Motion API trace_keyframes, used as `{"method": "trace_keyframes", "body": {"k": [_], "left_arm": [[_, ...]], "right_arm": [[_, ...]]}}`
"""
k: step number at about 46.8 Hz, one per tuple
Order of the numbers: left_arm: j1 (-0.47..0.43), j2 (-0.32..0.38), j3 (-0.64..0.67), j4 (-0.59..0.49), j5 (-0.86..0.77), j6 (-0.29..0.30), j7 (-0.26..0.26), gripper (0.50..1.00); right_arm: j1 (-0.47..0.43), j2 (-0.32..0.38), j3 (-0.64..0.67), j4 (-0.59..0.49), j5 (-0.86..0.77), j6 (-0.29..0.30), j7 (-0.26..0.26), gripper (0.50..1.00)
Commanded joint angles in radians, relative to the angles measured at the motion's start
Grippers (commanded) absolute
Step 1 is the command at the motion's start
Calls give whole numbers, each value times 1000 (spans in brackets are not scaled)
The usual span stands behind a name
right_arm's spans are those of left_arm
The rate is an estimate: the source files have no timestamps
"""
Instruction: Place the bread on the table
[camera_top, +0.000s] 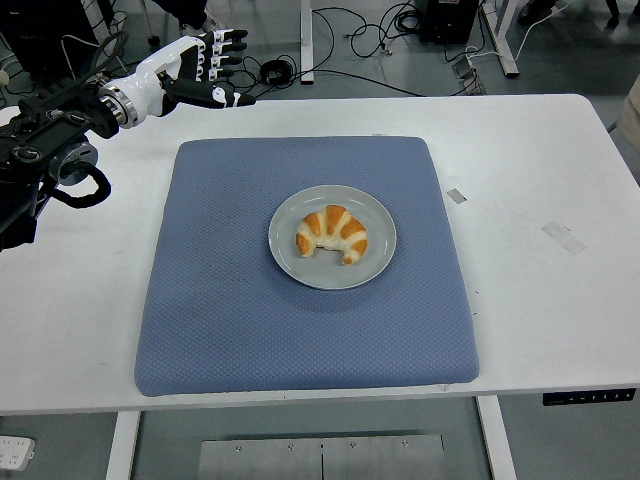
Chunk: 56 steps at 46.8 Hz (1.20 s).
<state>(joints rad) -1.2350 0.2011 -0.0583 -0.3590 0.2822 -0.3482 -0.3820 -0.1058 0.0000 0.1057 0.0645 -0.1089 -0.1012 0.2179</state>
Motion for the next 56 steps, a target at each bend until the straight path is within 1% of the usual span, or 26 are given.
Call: {"method": "trace_keyframes", "body": {"k": [1, 10, 36, 43, 56], "left_arm": [[0, -2, 0, 0, 2, 0, -2, 965], [0, -3, -2, 0, 0, 29, -2, 965], [-8, -15, 9, -2, 18, 29, -2, 965], [-12, -58, 18, -2, 28, 29, -2, 965], [-90, -95, 25, -29, 106, 21, -2, 961]], "right_arm": [[0, 0, 0, 0, 0, 0, 1, 1000], [0, 0, 0, 0, 0, 0, 1, 1000], [0, 0, 0, 0, 0, 0, 0, 1000], [0, 0, 0, 0, 0, 0, 0, 1000], [0, 0, -1, 0, 0, 0, 0, 1000]]}}
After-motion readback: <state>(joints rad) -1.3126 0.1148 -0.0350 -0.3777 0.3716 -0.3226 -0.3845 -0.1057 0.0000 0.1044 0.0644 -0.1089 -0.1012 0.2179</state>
